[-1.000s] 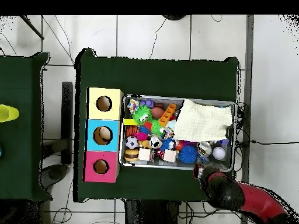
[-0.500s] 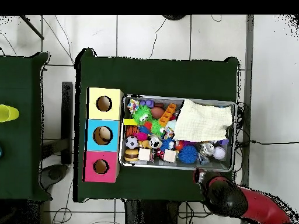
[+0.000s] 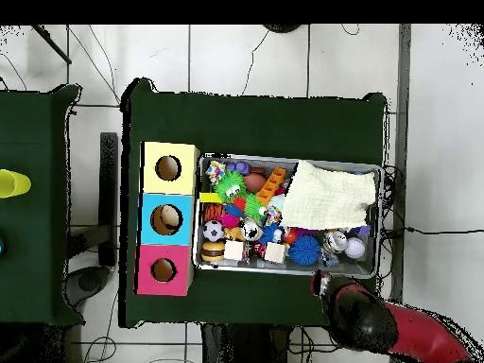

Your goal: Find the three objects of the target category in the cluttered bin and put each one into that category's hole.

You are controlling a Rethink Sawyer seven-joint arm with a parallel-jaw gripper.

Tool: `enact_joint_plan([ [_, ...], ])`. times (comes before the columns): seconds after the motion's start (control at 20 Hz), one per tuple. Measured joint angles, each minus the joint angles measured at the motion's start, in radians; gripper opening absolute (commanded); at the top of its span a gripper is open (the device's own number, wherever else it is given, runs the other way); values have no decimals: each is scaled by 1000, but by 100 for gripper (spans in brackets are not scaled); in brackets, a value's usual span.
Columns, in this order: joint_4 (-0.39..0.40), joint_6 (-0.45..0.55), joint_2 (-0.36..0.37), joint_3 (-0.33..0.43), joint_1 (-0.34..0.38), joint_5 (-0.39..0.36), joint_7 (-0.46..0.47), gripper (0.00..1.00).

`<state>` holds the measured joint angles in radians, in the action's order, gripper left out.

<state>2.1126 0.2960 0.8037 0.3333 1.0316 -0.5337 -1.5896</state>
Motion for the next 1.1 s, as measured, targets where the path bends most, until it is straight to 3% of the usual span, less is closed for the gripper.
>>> enact_joint_plan([
  [0.1,0,-7,-4,-11,-23,-16,0,0],
  [0.15,0,-11,-6,-17,-35,-24,0,100],
  [0.35,-1,-51,-16,-56,-79,-76,0,100],
  [0.55,-11,-121,-32,-132,-152,-140,0,100],
  [0.6,-23,-161,-42,-181,-196,-162,0,100],
  [1.1,-62,-313,-82,-402,-344,-166,0,100],
])
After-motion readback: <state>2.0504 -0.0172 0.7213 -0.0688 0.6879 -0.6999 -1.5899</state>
